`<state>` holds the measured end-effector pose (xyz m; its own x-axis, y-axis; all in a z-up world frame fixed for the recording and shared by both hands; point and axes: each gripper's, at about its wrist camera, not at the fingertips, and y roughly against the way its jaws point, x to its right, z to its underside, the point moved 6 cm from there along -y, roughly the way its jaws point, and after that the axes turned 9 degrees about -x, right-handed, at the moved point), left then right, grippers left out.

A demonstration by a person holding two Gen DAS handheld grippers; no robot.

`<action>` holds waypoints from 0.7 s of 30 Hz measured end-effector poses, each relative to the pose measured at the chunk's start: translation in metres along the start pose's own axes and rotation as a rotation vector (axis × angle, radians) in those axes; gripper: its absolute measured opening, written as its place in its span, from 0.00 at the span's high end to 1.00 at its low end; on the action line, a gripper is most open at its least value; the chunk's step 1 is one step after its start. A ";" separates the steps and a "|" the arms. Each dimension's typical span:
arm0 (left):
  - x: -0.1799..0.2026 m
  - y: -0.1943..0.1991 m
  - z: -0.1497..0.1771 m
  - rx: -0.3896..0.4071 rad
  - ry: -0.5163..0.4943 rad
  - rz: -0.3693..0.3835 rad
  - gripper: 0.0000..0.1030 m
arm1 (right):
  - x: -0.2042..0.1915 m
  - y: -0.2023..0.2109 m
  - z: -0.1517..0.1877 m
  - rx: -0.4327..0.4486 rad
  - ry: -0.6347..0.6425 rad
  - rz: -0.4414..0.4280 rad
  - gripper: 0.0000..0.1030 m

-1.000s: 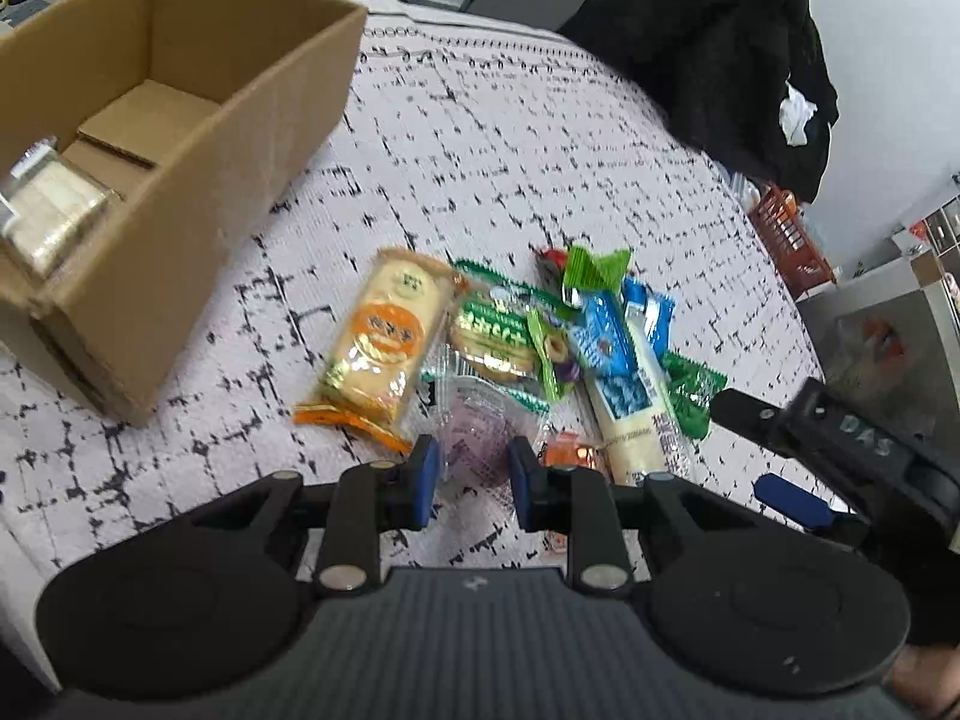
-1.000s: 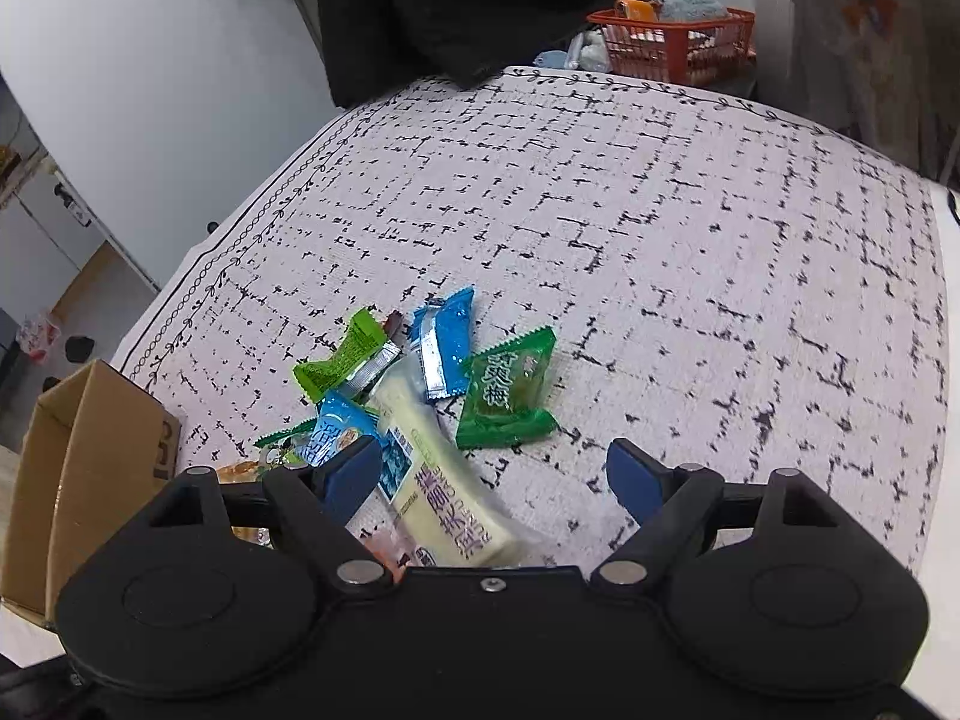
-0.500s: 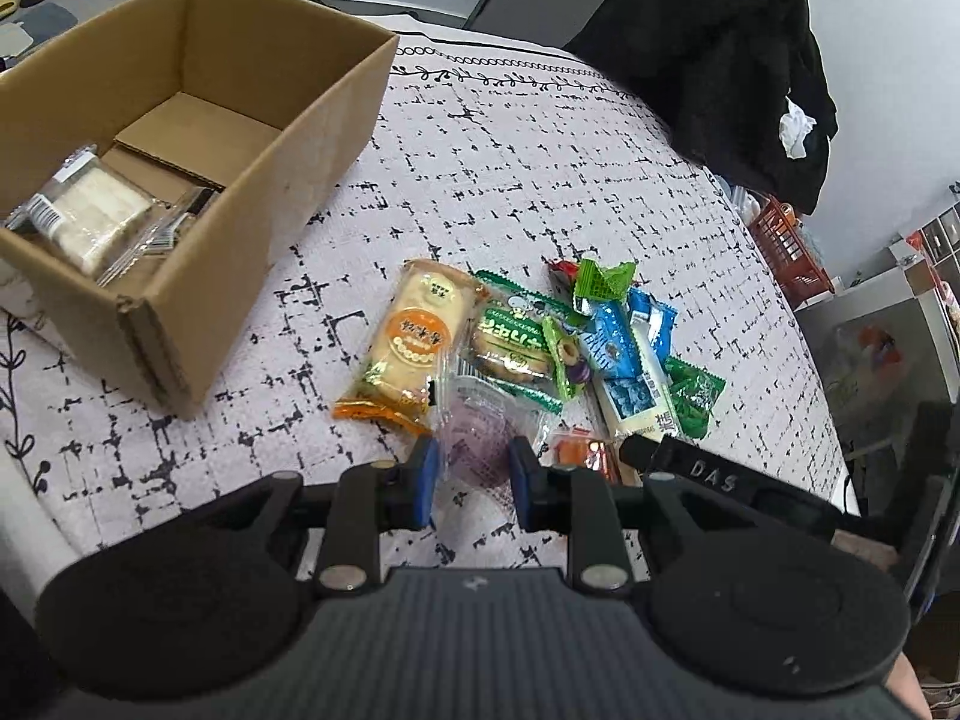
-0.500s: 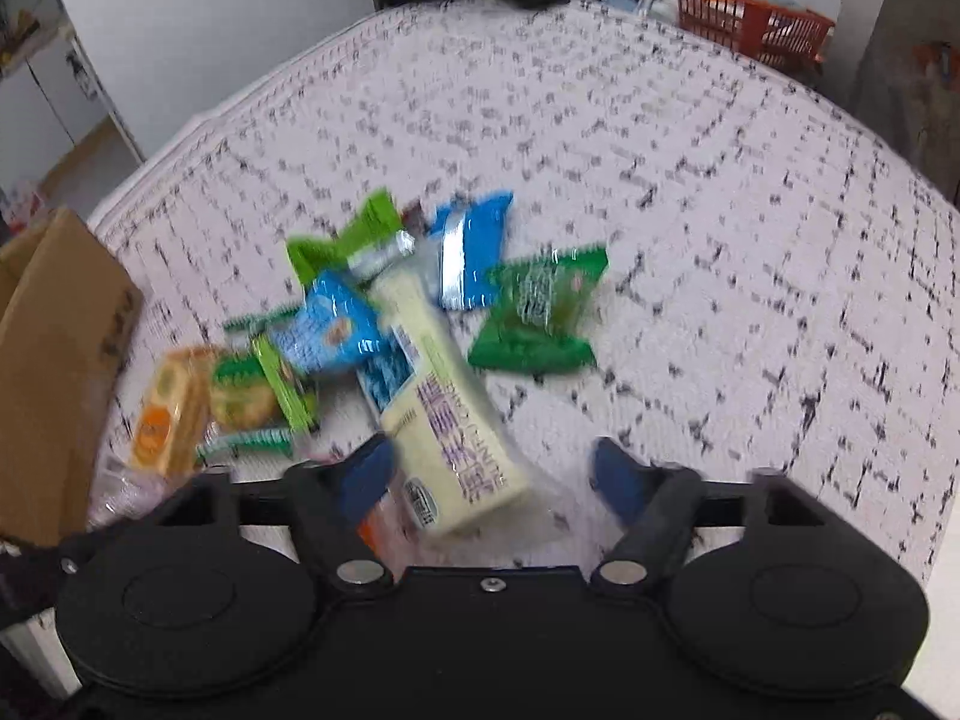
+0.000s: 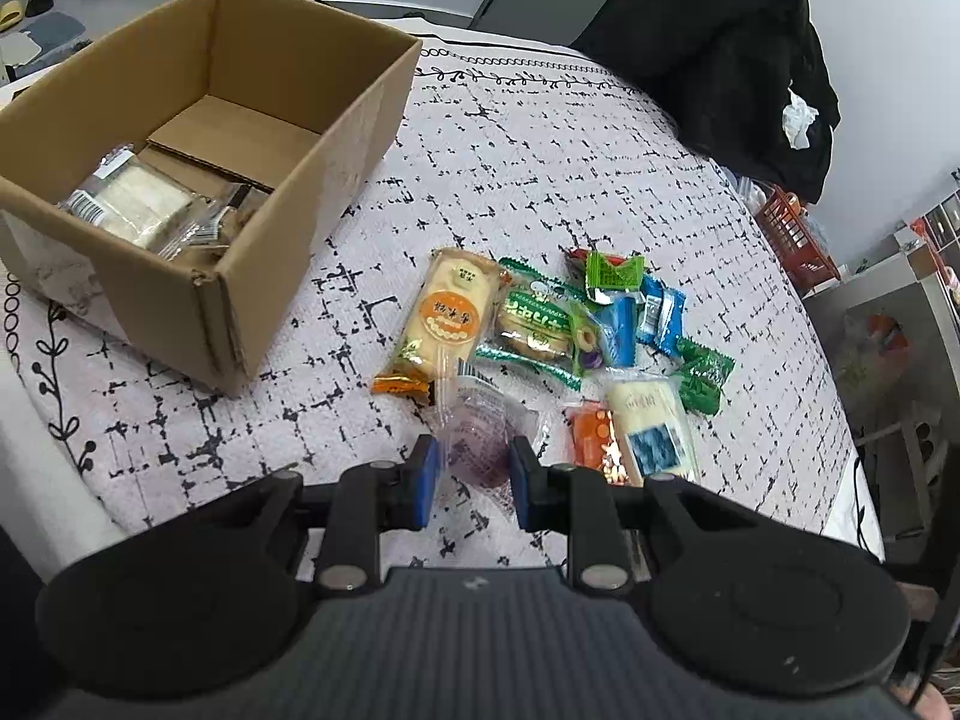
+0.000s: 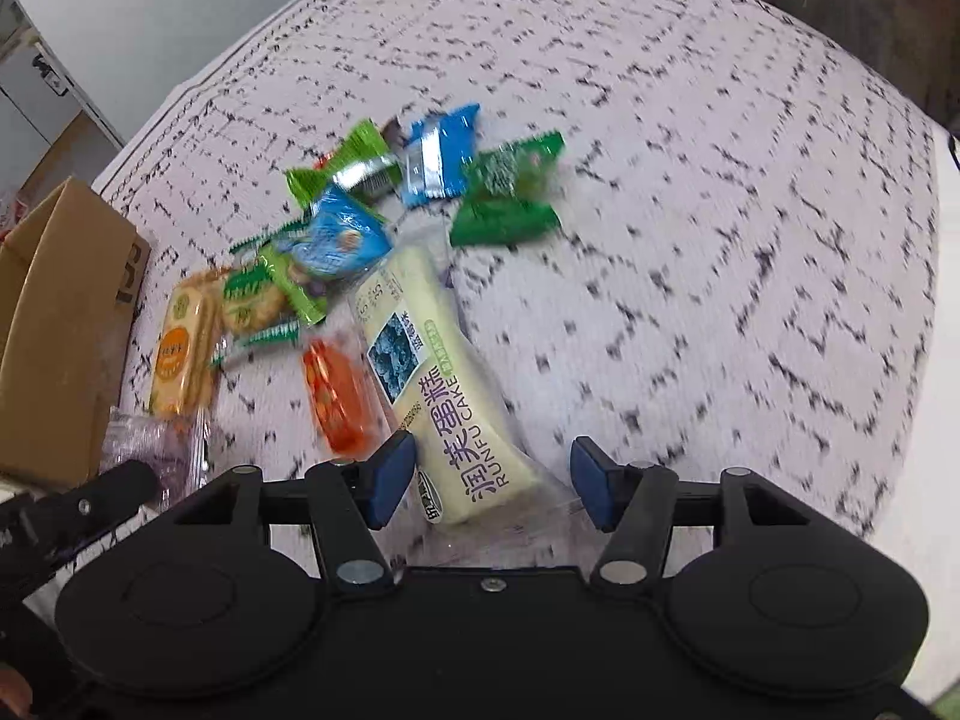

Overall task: Organize snacks
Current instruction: 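Grasp the purple-filled clear packet with the left tool while the right tool grasps the RUNFU CAKE packet, then carry both held packets up and over the cardboard box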

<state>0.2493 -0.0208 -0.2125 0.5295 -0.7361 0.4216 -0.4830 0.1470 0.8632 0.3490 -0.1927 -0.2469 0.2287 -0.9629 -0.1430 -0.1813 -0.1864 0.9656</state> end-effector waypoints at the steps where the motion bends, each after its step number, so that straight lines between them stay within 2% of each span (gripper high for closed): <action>1: 0.000 0.000 0.001 -0.003 0.000 -0.003 0.76 | 0.000 0.002 0.002 -0.001 0.004 0.002 0.45; 5: -0.003 -0.002 0.003 -0.012 0.001 -0.005 0.76 | -0.009 0.003 0.004 0.008 0.042 0.016 0.43; 7: -0.004 -0.003 0.003 -0.015 0.002 -0.005 0.76 | -0.013 0.001 0.002 0.014 0.075 0.034 0.39; 13: -0.006 -0.006 0.000 -0.021 0.008 -0.005 0.76 | -0.021 -0.012 0.001 0.007 0.132 0.082 0.40; 14: -0.007 -0.007 0.000 -0.023 0.010 -0.005 0.76 | -0.021 -0.012 0.001 0.007 0.130 0.082 0.41; 18: -0.010 -0.012 0.001 -0.036 0.019 -0.005 0.76 | -0.021 -0.009 0.001 0.016 0.129 0.074 0.58; 21: -0.010 -0.011 0.002 -0.040 0.020 0.003 0.76 | -0.021 -0.003 0.001 0.021 0.128 0.069 0.62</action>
<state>0.2484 -0.0163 -0.2264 0.5421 -0.7226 0.4289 -0.4566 0.1753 0.8723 0.3436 -0.1724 -0.2467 0.3347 -0.9412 -0.0462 -0.2205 -0.1259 0.9672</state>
